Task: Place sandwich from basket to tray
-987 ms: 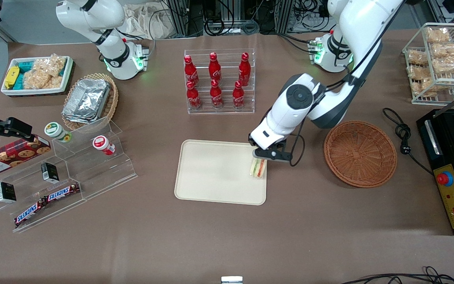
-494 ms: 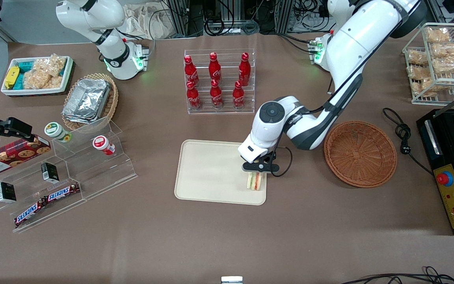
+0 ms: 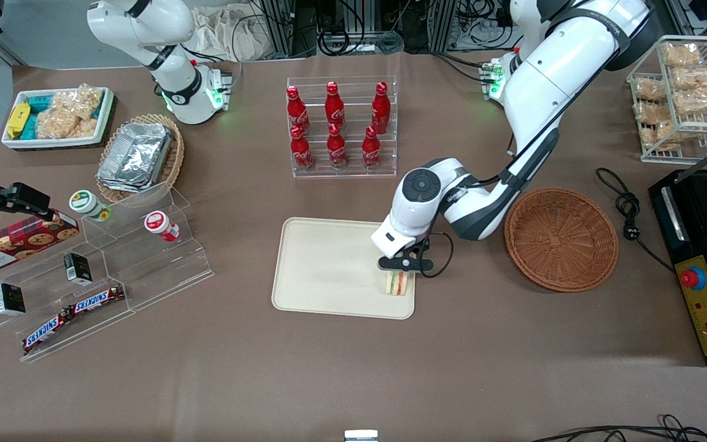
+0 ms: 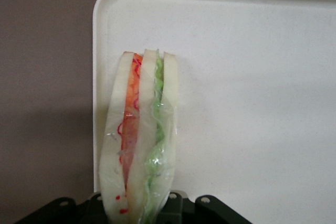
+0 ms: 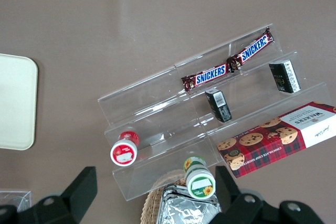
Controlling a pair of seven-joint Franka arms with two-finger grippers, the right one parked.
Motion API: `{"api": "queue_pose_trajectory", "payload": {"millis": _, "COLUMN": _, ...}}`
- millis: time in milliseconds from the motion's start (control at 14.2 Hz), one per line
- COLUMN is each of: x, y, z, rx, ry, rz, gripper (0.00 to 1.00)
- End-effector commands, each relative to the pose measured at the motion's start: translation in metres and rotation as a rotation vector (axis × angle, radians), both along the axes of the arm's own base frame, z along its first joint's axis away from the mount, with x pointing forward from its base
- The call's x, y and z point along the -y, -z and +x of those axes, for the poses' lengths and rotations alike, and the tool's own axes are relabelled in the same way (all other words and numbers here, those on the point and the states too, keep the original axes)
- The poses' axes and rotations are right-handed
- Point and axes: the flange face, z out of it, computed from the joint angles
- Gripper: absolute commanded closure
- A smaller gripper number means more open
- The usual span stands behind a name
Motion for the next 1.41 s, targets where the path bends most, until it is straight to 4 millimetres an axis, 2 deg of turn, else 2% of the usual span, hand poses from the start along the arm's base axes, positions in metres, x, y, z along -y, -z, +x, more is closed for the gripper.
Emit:
{"api": "queue_pose_trajectory", "payload": {"millis": 0, "x": 0.006, "y": -0.003, "z": 0.004, "rx": 0.018, "ry": -0.015, "rz": -0.002, "gripper": 0.01}}
{"api": "queue_pose_trajectory", "payload": {"millis": 212, "x": 0.002, "y": -0.011, "z": 0.009, "rx": 0.027, "ry": -0.025, "rz": -0.004, "gripper": 0.0}}
{"api": "queue_pose_trajectory", "payload": {"millis": 282, "x": 0.0, "y": -0.02, "z": 0.011, "rx": 0.039, "ry": -0.037, "rz": -0.009, "gripper": 0.0}}
{"api": "queue_pose_trajectory", "payload": {"millis": 423, "x": -0.006, "y": -0.06, "z": 0.02, "rx": 0.09, "ry": -0.097, "rz": -0.023, "gripper": 0.0}}
{"api": "queue_pose_trajectory", "payload": {"millis": 564, "x": -0.028, "y": -0.099, "z": 0.035, "rx": 0.135, "ry": -0.15, "rz": -0.02, "gripper": 0.0}}
{"api": "queue_pose_trajectory", "payload": {"millis": 705, "x": -0.035, "y": -0.145, "z": 0.039, "rx": 0.128, "ry": -0.204, "rz": -0.022, "gripper": 0.0}}
{"api": "queue_pose_trajectory", "payload": {"millis": 846, "x": -0.061, "y": -0.181, "z": 0.055, "rx": 0.087, "ry": -0.27, "rz": -0.007, "gripper": 0.01}}
{"api": "queue_pose_trajectory", "payload": {"millis": 987, "x": -0.074, "y": -0.217, "z": 0.066, "rx": 0.047, "ry": -0.283, "rz": -0.022, "gripper": 0.01}}
{"api": "queue_pose_trajectory", "payload": {"millis": 1058, "x": -0.087, "y": -0.23, "z": 0.074, "rx": 0.013, "ry": -0.283, "rz": -0.028, "gripper": 0.01}}
{"api": "queue_pose_trajectory", "payload": {"millis": 1128, "x": -0.11, "y": -0.243, "z": 0.082, "rx": -0.017, "ry": -0.279, "rz": -0.026, "gripper": 0.01}}
{"api": "queue_pose_trajectory", "payload": {"millis": 1269, "x": -0.144, "y": -0.277, "z": 0.084, "rx": -0.07, "ry": -0.246, "rz": -0.045, "gripper": 0.01}}
{"api": "queue_pose_trajectory", "payload": {"millis": 1340, "x": -0.168, "y": -0.292, "z": 0.084, "rx": -0.091, "ry": -0.242, "rz": -0.056, "gripper": 0.01}}
